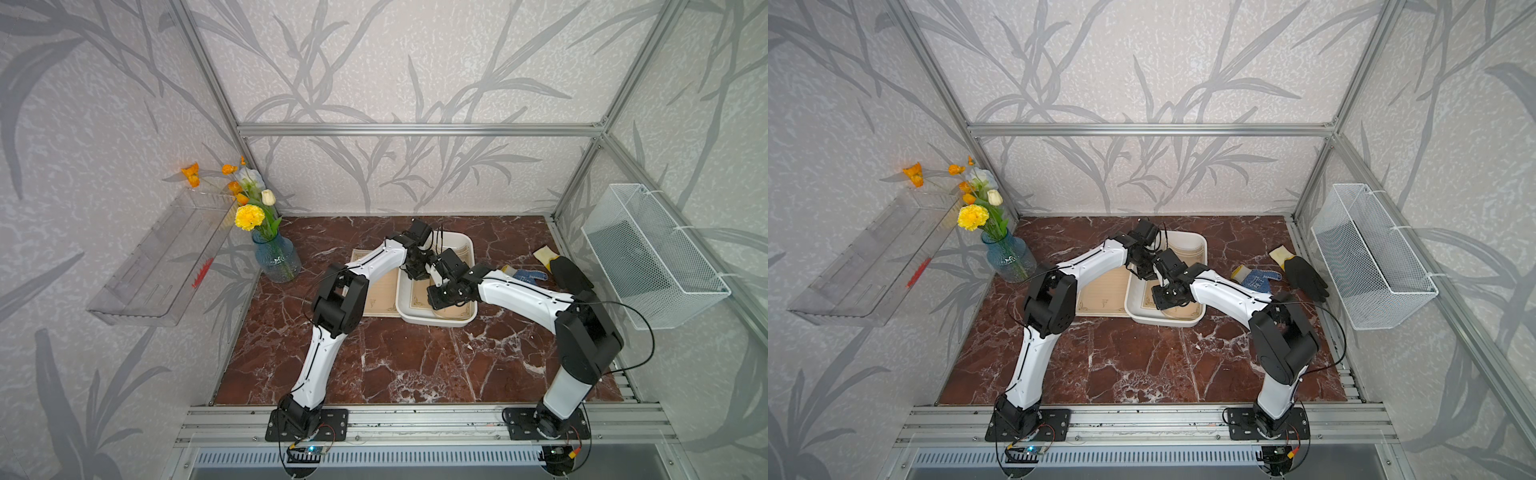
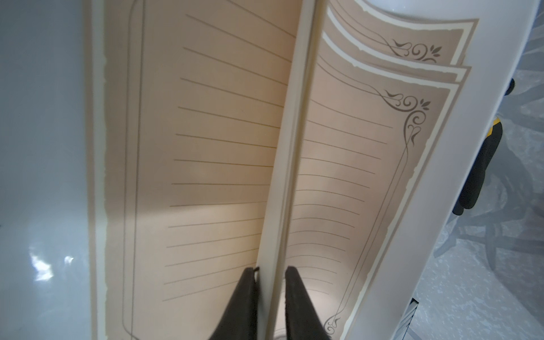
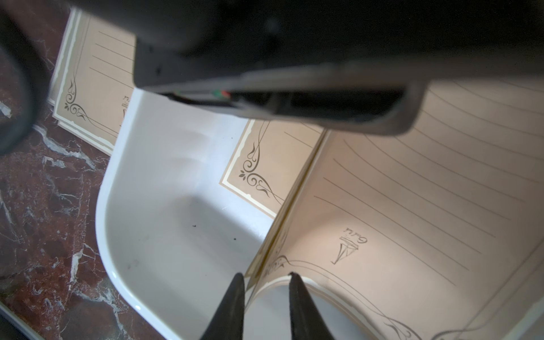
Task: Take out the stationery paper from the storage box
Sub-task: Pick up the stationery paper from the storage box.
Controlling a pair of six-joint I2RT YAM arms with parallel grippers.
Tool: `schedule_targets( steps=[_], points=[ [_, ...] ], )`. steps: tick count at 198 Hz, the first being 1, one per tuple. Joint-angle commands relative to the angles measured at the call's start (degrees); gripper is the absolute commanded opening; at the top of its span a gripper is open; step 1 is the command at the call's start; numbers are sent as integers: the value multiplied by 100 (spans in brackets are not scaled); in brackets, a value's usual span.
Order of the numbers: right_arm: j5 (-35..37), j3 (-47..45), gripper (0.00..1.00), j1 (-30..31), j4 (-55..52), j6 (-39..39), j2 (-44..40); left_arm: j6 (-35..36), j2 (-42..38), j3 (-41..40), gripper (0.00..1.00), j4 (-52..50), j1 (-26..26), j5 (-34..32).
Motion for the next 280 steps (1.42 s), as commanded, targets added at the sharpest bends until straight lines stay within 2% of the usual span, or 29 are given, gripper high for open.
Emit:
schedule_targets(
  steps=[1, 31, 136, 188, 221, 249, 259, 280],
  points=[
    [-93, -242, 31, -93, -401, 111, -71, -35, -298, -18, 20, 72, 41, 159],
    [-110, -287, 29, -95, -425, 41, -101, -48, -298, -12, 20, 84, 42, 172],
    [-53, -364, 12, -70, -536, -166, -161, -49, -284, -13, 20, 94, 48, 196],
    [98, -425, 10, -65, -498, -179, -153, -49, -273, 6, 20, 76, 51, 209],
    [-52, -374, 0, -67, -255, -151, -97, -76, -279, 12, 20, 88, 56, 203],
    [-46, -242, 0, -67, -193, -233, -112, -65, -270, 8, 20, 67, 52, 229],
    [-35, -196, 0, -68, -226, -271, -194, -39, -279, 12, 24, 35, 48, 223],
    [37, -223, 0, -59, -263, -354, -592, 108, -252, 174, 42, -203, 87, 71]
  ],
)
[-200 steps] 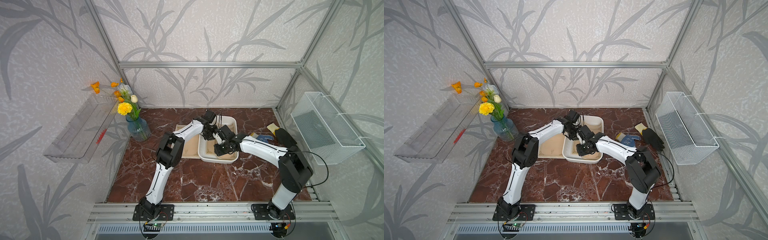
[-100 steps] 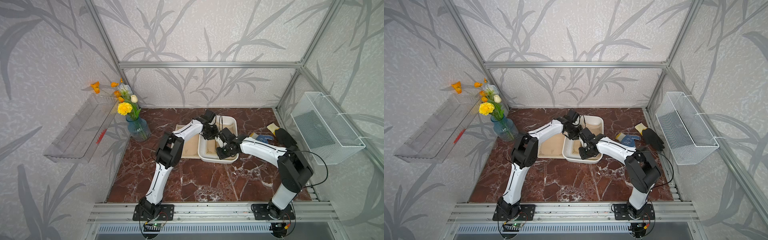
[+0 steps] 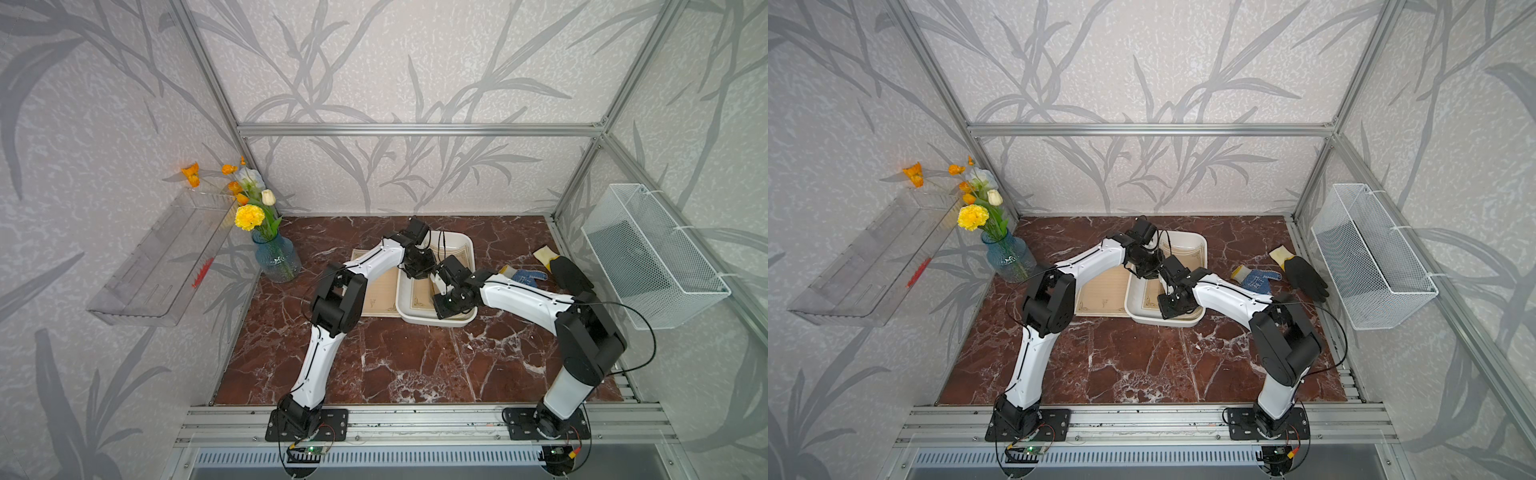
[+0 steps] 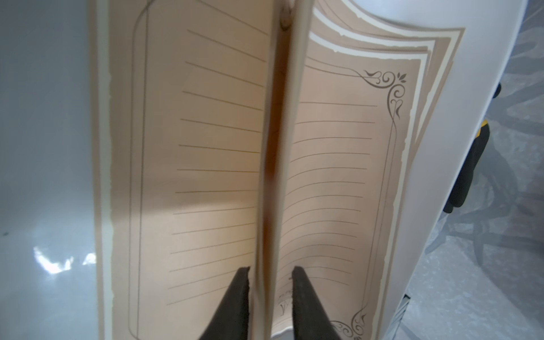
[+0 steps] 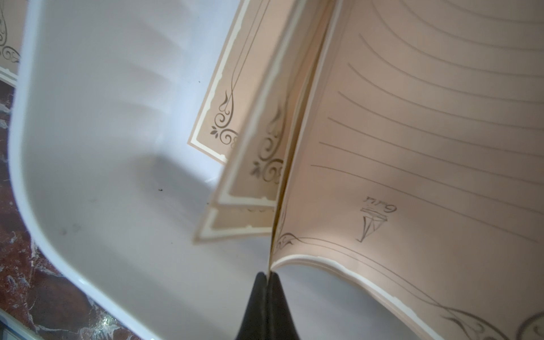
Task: Take out the stationery paper from the storage box
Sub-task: Pick up the stationery paper from the storage box.
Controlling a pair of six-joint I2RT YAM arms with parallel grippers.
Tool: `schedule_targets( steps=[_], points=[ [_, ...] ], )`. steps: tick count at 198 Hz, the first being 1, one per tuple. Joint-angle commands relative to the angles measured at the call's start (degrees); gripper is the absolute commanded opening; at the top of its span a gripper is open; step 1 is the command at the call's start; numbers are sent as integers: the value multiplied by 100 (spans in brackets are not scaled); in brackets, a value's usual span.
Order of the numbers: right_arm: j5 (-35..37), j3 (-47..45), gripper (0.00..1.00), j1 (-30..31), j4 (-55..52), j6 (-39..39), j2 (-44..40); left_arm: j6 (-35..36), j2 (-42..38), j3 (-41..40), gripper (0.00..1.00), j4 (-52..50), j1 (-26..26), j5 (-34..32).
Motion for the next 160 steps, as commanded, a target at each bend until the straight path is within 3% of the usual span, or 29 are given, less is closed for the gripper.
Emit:
schedule_targets(
  steps=[1, 30, 73, 129, 160],
  points=[
    [76, 122, 0, -15, -5, -144, -483, 150, -242, 210, 43, -288, 46, -100],
    [50, 102, 0, -16, -184, -197, -870, 328, -296, 458, 54, -532, 114, -312],
    [-411, -25, 0, -65, -51, -113, -1094, 594, -522, 878, 57, -876, 183, -514],
    [-570, -308, 0, -110, 286, 98, -850, 935, -1056, 817, 62, -1189, 437, -893],
    [-571, -301, 0, -115, 378, 166, -754, 898, -1299, 635, 62, -1060, 455, -590]
  ],
)
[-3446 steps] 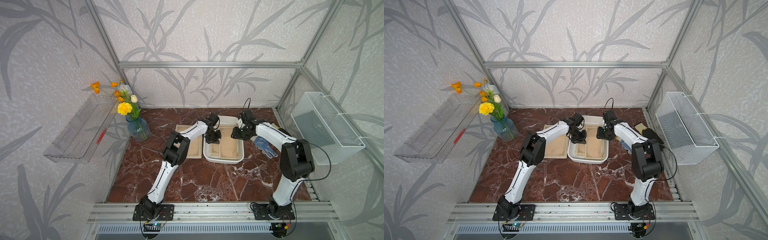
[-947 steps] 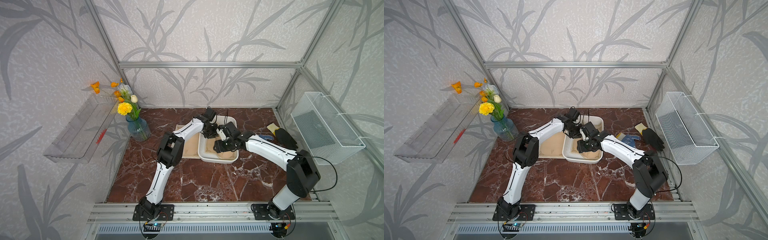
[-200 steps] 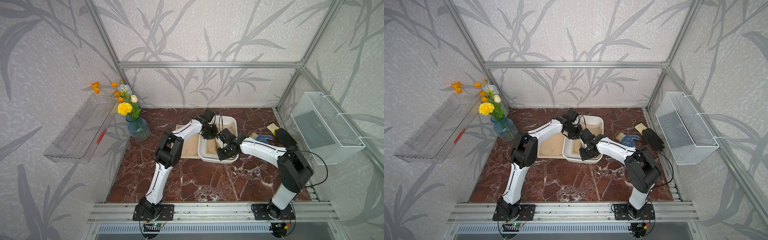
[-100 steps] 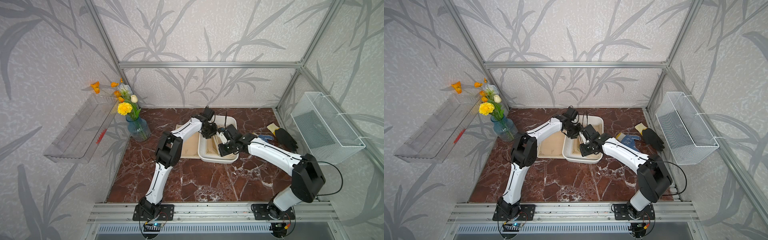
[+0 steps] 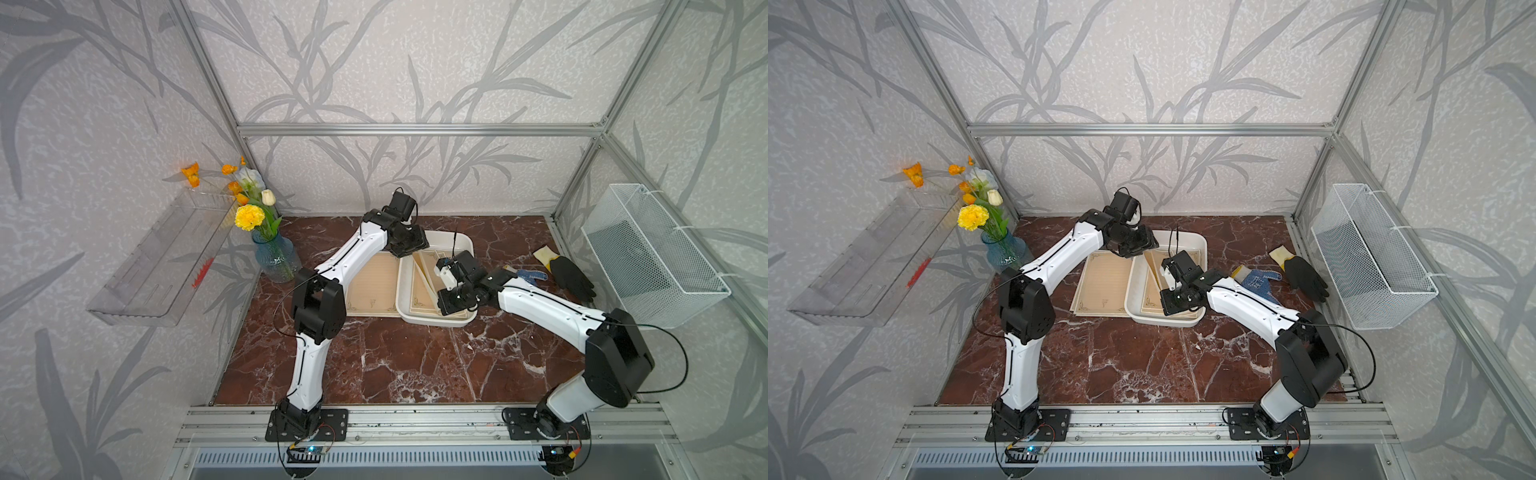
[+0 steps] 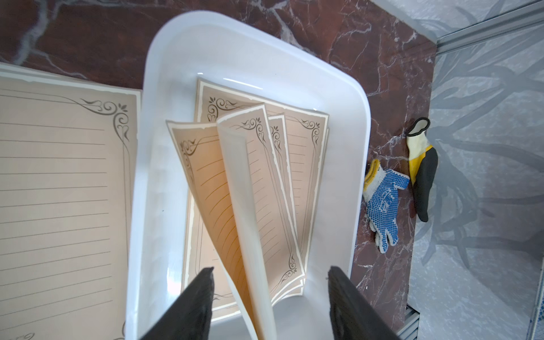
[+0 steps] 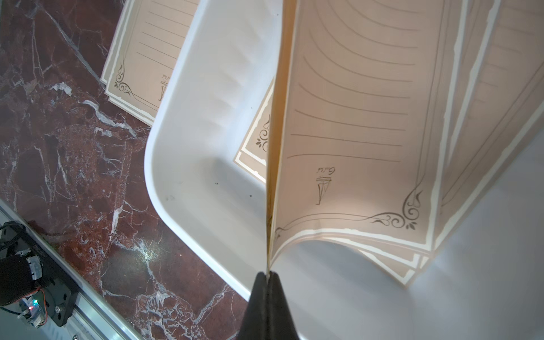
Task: Take out the stationery paper from the storage box
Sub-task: Pick up the stationery paper from the storage box.
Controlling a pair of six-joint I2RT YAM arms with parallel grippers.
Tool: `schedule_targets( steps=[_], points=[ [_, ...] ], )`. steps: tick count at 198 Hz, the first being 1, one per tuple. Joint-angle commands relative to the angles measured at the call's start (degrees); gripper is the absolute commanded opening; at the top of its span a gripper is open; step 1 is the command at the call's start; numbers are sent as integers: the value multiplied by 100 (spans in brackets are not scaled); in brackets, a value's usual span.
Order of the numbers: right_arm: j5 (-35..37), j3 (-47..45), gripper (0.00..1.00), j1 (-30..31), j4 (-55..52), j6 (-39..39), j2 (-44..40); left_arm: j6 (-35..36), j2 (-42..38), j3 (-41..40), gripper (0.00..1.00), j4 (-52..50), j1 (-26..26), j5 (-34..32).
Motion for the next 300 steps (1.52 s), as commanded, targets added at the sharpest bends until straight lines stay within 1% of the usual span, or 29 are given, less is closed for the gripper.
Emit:
schedule_targets(
  steps=[1, 12, 31, 50, 60, 69, 85, 105, 139, 146, 160, 170, 174, 181, 191, 197, 203, 227, 241, 253, 266, 279, 300],
  points=[
    [-60, -35, 0, -26, 225, 120, 81, 89, -295, -91, 62, -52, 28, 104],
    [-76, -40, 0, -32, 268, 147, 102, -70, -342, -323, 62, 103, 19, 258],
    [-87, -33, 0, -29, 317, 175, 115, -291, -370, -730, 62, 352, -4, 252],
    [-110, -43, 0, -29, 350, 183, 130, -548, -308, -1076, 62, 770, -10, 593],
    [-137, -37, 0, -32, 351, 183, 130, -635, -243, -1122, 62, 976, -24, 774],
    [-152, -43, 0, -31, 355, 185, 120, -684, -171, -1086, 61, 1020, -45, 789],
    [-172, -61, 0, -33, 377, 174, 105, -738, -14, -963, 57, 1112, -46, 914],
    [-164, -53, 0, -31, 374, 160, 77, -775, 138, -825, 49, 1144, -47, 1032],
    [-164, -50, 0, -33, 386, 157, 65, -729, 226, -820, 30, 1160, -55, 978],
    [-174, -44, 0, -29, 385, 148, 78, -722, 260, -809, 25, 1160, -47, 1016],
    [-166, -42, 0, -32, 384, 156, 78, -723, 330, -791, 10, 1184, -55, 1097],
    [-156, -14, 0, -34, 354, 157, 78, -716, 349, -796, 0, 1180, -48, 1118],
    [-144, 3, 0, -32, 336, 157, 70, -701, 342, -796, 0, 1179, -50, 1122],
    [-110, 30, 6, -28, 281, 148, 52, -659, 326, -797, 0, 1160, -51, 1099],
    [-33, 61, 17, -33, 211, 147, 11, -583, 278, -790, 0, 1134, -55, 1054],
    [20, 62, 30, -38, 175, 135, -32, -538, 246, -779, 0, 1127, -48, 1043],
    [87, 79, 40, -50, 108, 124, -82, -487, 209, -756, 0, 1117, -31, 1028],
    [516, 142, 66, -176, -232, 36, -442, -187, 70, -594, 0, 1021, 11, 1053],
    [725, 137, 78, -272, -373, -86, -729, 28, -39, -527, 0, 999, 17, 1153],
    [854, 90, 81, -406, -402, -138, -992, 199, -165, -518, 0, 1009, 17, 1263],
    [678, -8, 81, -640, -270, -231, -1283, 412, -313, -523, 0, 1038, 30, 1446],
    [78, -170, 81, -1003, 55, -322, -1574, 679, -482, -535, 0, 1061, 48, 1689],
    [-1361, -330, 81, -1681, 644, -417, -1910, 1221, -851, -533, 0, 959, 73, 1935]
  ],
)
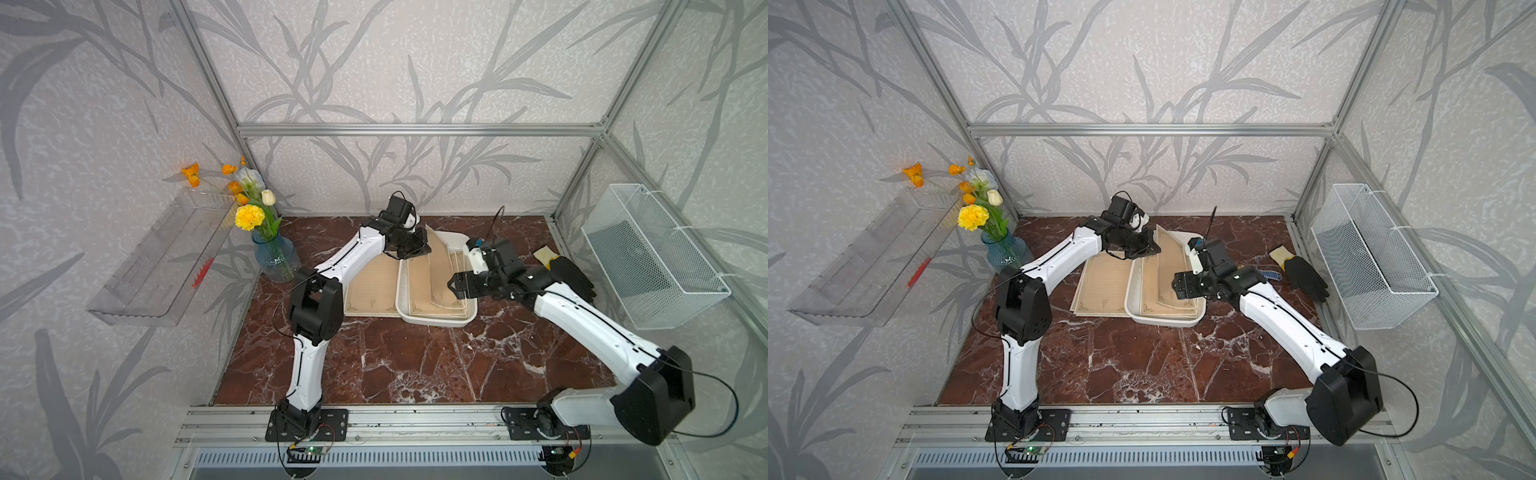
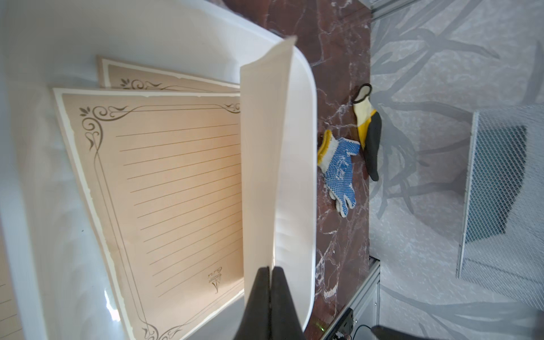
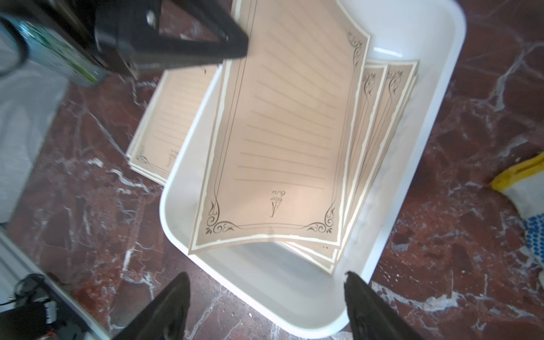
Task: Take out the stationery paper from the storage box
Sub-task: Pick up the stationery paper from the storage box.
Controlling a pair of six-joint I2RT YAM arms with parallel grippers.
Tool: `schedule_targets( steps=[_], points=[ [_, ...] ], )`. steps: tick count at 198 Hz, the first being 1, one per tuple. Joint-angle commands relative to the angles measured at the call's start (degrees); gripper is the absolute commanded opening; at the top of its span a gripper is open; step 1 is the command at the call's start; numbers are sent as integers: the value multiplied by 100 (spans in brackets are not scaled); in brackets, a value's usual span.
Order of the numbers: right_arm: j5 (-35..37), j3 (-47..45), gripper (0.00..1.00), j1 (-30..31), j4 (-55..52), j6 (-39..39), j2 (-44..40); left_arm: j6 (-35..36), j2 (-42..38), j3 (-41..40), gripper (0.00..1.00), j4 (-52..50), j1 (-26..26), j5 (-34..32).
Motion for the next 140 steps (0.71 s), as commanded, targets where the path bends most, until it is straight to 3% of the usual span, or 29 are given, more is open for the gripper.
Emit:
schedule_targets(
  steps=[1, 37, 72, 140],
  points=[
    [-1403, -185, 81, -620, 567, -228, -338, 874, -684, 171, 0, -98, 44, 483],
    [-2836, 109, 86, -1122, 984, -449, -383, 1638, -1507, 67, 0, -273, 139, 746],
    [-3891, 110, 90, -1267, 2153, 51, -302, 2147, -2291, 100, 0, -603, 291, 1092],
    [-4671, 464, 99, -1303, 4112, 736, 268, 1285, -3782, -791, 0, 589, 1029, 1995]
  ],
)
